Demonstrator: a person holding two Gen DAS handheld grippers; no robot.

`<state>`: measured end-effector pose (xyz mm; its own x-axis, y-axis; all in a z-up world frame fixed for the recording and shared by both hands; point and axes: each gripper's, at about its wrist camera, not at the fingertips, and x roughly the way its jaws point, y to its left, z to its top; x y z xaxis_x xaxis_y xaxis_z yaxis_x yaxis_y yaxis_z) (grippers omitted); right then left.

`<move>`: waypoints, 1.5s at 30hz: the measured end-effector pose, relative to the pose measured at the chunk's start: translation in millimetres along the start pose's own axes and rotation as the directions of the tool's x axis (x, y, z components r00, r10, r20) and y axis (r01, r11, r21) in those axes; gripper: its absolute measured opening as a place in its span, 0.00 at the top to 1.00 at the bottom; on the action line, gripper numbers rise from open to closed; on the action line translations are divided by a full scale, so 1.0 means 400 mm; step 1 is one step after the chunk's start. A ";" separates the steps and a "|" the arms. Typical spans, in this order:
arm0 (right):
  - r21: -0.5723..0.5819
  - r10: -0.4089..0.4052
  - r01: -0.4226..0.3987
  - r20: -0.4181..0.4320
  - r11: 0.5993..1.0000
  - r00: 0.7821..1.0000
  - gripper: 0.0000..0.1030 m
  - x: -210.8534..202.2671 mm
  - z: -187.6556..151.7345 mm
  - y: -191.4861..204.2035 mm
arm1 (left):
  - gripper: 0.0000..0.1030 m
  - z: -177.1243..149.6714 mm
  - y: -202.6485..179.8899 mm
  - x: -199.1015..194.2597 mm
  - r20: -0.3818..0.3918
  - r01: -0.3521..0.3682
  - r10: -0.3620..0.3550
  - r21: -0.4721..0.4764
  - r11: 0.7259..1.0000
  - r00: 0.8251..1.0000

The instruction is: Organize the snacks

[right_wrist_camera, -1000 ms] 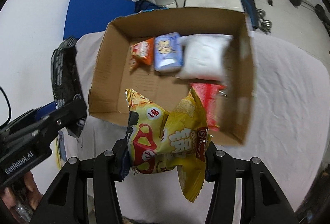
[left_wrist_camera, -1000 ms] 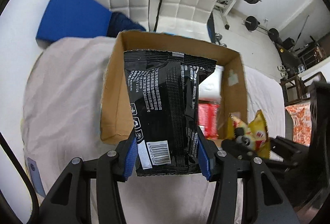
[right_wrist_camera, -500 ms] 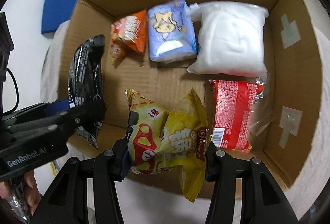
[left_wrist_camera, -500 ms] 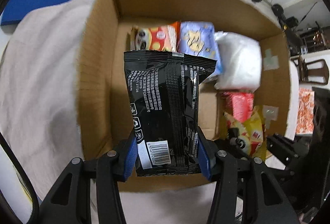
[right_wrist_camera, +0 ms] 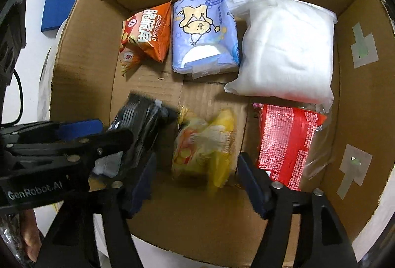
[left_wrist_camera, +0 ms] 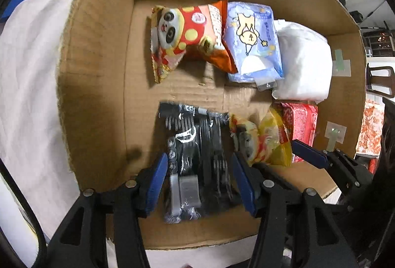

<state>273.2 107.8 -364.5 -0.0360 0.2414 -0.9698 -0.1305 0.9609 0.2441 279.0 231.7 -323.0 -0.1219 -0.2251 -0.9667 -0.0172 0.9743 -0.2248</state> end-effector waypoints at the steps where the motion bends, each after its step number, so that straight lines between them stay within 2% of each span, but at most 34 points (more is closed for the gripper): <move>1: 0.000 -0.003 0.003 0.000 1.000 1.000 0.24 0.000 0.001 0.000 | 0.50 0.002 0.000 -0.003 0.003 -0.001 0.001 -0.004 1.000 1.000; 4: 0.004 -0.017 0.017 -0.005 1.000 1.000 0.21 -0.015 0.003 -0.003 | 0.50 0.005 0.009 -0.026 0.026 -0.005 0.005 -0.015 1.000 1.000; 6: 0.010 -0.034 0.034 -0.002 0.999 0.999 0.13 -0.030 0.003 -0.004 | 0.45 0.001 0.004 -0.040 0.051 -0.024 0.025 -0.012 1.000 0.998; 10: 0.038 -0.081 0.081 0.017 0.996 0.997 0.01 -0.058 -0.007 -0.028 | 0.18 -0.019 -0.009 -0.070 0.122 -0.073 0.073 -0.008 0.997 0.990; 13: 0.067 -0.103 0.101 0.031 0.993 0.994 0.00 -0.081 -0.015 -0.045 | 0.06 -0.040 -0.020 -0.085 0.167 -0.136 0.132 0.011 0.991 0.977; 19: 0.076 -0.180 0.176 0.056 0.981 0.982 0.00 -0.115 -0.033 -0.059 | 0.04 -0.070 -0.027 -0.113 0.225 -0.164 0.157 0.013 0.986 0.962; 27: 0.091 -0.203 0.196 0.074 0.976 0.976 0.00 -0.149 -0.055 -0.069 | 0.04 -0.094 -0.039 -0.143 0.272 -0.184 0.173 0.012 0.983 0.947; 31: 0.095 -0.209 0.201 0.087 0.975 0.974 0.00 -0.191 -0.074 -0.078 | 0.04 -0.102 -0.045 -0.156 0.279 -0.177 0.167 0.010 0.984 0.946; 37: 0.102 -0.207 0.196 0.110 0.975 0.972 0.00 -0.258 -0.101 -0.087 | 0.04 -0.130 -0.058 -0.206 0.319 -0.179 0.168 0.004 0.984 0.932; 42: 0.114 -0.192 0.175 0.157 0.978 0.969 0.00 -0.353 -0.155 -0.082 | 0.04 -0.203 -0.083 -0.301 0.396 -0.169 0.157 -0.005 0.986 0.905; 45: 0.116 -0.171 0.151 0.189 0.982 0.967 0.00 -0.412 -0.210 -0.073 | 0.04 -0.285 -0.113 -0.377 0.466 -0.184 0.168 -0.012 0.983 0.868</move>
<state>199.7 28.5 -211.5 0.1750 0.0944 -0.9800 -0.0189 0.9955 0.0925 185.1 222.6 -153.1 0.3542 -0.0367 -0.9345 -0.0066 0.9991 -0.0417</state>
